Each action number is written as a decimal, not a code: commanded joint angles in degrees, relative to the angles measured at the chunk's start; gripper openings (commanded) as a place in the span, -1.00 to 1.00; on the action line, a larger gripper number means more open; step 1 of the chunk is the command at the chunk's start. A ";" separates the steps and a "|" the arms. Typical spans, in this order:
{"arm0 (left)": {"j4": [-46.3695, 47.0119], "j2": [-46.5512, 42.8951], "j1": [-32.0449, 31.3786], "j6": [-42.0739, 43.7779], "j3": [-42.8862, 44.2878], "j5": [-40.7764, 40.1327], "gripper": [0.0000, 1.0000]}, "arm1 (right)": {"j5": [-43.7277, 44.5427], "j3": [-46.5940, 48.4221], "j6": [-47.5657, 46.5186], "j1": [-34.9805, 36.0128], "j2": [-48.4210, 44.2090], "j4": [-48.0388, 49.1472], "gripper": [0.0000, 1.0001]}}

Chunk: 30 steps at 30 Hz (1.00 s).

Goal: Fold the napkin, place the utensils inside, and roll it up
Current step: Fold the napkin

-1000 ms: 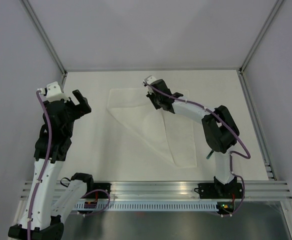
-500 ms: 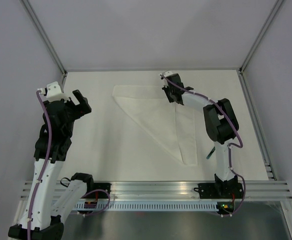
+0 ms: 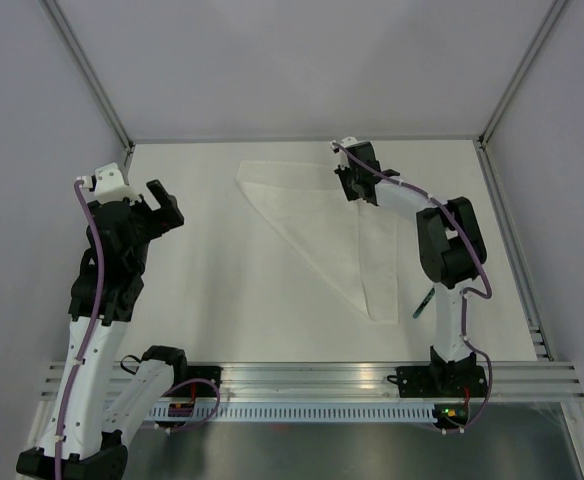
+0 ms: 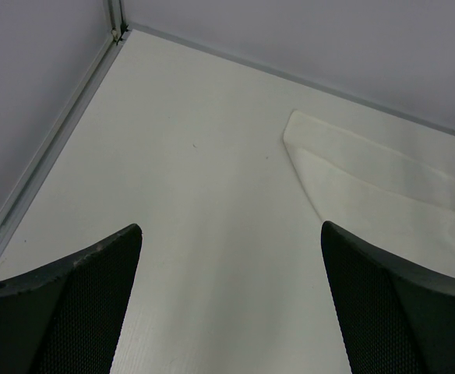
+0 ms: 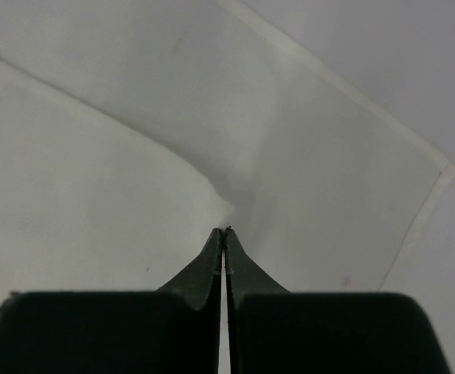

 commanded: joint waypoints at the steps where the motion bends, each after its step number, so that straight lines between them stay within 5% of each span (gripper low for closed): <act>1: 2.16 -0.15 0.32 0.41 -0.07 0.80 0.99 | -4.53 -2.93 1.18 2.33 -8.52 -2.02 -0.99; 12: 2.16 0.02 0.32 0.32 -0.15 0.44 0.99 | -9.71 -9.88 4.17 26.32 -20.74 -6.24 -0.99; 23: 2.24 0.20 0.32 0.41 -0.24 0.00 0.99 | -8.67 -5.67 5.58 46.53 -15.66 -8.62 -0.99; 30: 2.24 -0.15 0.32 0.67 -0.24 -0.26 0.99 | -7.26 0.75 5.57 52.61 -9.94 -9.94 -0.99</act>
